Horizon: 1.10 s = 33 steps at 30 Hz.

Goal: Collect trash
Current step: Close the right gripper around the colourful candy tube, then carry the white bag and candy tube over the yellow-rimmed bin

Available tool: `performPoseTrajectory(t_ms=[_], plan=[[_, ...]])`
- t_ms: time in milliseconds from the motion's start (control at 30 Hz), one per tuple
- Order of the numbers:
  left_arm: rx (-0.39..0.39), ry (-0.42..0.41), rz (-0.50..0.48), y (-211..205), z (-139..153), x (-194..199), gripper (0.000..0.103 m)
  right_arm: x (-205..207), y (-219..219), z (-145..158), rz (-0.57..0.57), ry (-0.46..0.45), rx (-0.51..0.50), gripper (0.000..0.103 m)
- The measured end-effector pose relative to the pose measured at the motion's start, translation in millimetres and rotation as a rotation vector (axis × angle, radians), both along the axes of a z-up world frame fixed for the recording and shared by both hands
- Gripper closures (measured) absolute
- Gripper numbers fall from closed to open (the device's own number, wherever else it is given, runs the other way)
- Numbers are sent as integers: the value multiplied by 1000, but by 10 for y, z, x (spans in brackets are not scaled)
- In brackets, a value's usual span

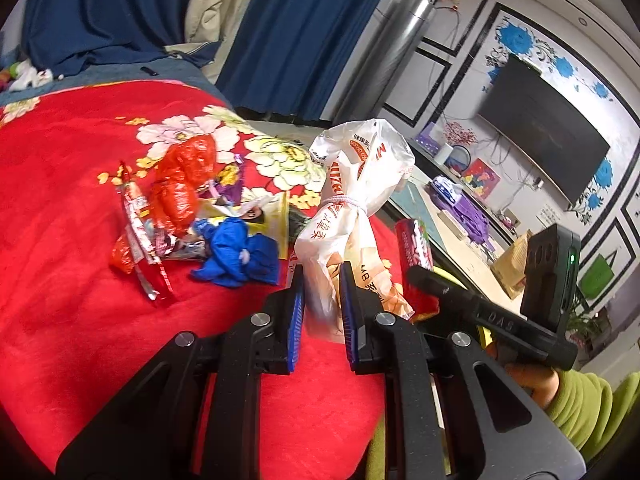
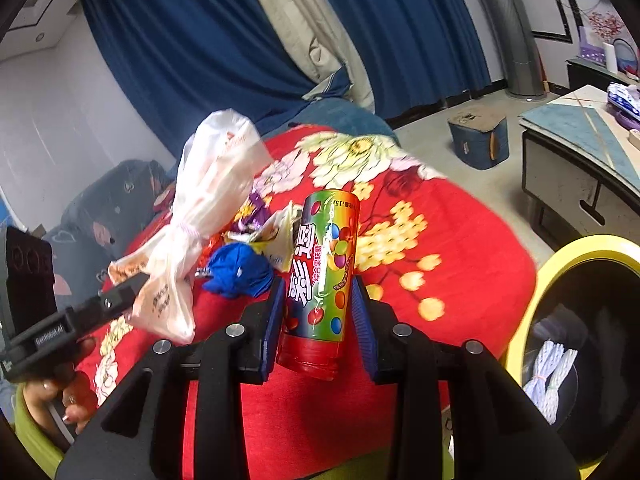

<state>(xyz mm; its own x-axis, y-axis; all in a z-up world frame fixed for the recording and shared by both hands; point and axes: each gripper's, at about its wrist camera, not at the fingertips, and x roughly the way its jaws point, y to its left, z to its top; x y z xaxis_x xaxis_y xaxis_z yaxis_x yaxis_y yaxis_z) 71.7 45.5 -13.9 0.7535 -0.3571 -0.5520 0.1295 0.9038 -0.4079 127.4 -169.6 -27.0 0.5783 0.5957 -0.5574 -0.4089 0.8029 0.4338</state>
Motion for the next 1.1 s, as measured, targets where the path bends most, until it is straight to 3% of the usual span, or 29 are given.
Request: performPoseTrajectory(t_ms=[533,1100], plan=[[57,-15,-130,-471,-91,33,92,-26,-790,123,-182,-31,25,72],[152,30,-258,-1104,-385,159,92,-206,-1594,194,-368,-131,-32,72]])
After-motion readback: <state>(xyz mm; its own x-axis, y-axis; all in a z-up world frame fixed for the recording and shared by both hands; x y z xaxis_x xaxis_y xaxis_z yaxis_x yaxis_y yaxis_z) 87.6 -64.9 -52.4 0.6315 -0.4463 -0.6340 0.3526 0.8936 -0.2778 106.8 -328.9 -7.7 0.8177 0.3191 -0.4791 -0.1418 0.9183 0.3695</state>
